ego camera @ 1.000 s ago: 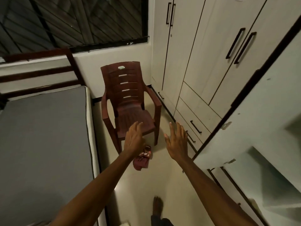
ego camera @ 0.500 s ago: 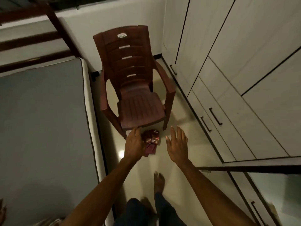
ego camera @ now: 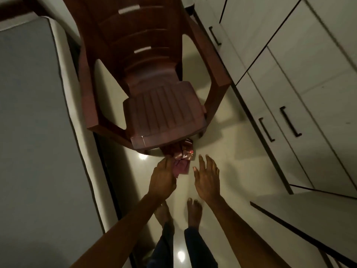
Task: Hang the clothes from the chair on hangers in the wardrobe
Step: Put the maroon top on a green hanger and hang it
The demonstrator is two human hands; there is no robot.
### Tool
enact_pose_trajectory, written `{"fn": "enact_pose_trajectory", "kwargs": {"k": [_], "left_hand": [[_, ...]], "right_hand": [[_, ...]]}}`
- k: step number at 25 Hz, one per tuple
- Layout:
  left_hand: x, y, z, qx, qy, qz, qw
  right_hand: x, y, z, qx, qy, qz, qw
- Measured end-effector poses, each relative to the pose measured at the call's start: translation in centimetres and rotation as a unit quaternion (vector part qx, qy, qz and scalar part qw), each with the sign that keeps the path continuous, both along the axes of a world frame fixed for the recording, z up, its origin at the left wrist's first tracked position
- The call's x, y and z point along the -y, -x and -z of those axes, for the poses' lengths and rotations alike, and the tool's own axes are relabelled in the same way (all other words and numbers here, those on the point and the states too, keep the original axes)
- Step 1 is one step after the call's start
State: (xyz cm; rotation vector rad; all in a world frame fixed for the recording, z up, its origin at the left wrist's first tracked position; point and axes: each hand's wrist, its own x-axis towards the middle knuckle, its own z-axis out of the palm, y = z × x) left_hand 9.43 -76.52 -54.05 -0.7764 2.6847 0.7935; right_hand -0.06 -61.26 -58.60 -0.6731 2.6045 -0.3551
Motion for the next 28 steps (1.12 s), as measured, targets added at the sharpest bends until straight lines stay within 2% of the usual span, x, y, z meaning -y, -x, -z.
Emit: {"fn": "enact_pose_trajectory", "kwargs": {"k": [9,14,16,19,22,25,28], "left_hand": [[4.7,0.5,26.5,0.042,-0.015,0.051,0.998],[6.1,0.4,37.8,0.059,-0.007,0.025,0.998],[6.3,0.2,41.0,0.069,-0.016,0.013,0.997],[6.5,0.6,43.0,0.082,-0.033,-0.001,0.996],[6.8,1.2,43.6,0.077,-0.058,-0.034,0.995],[6.9,1.5,42.2,0.058,-0.085,-0.065,0.993],[7.0,2.0,39.1,0.032,-0.109,-0.092,0.989]], "right_hand": [[4.9,1.1,27.3,0.018,-0.033,-0.078,0.996],[6.6,3.3,39.0,0.067,-0.076,-0.069,0.993],[7.4,3.9,42.6,0.088,-0.062,-0.050,0.993],[8.6,4.2,45.0,0.107,0.012,0.026,0.994],[8.8,4.6,44.8,0.135,0.113,0.074,0.982],[7.9,5.0,42.8,0.161,0.177,0.116,0.964],[7.1,4.9,39.2,0.179,0.200,0.135,0.954]]}}
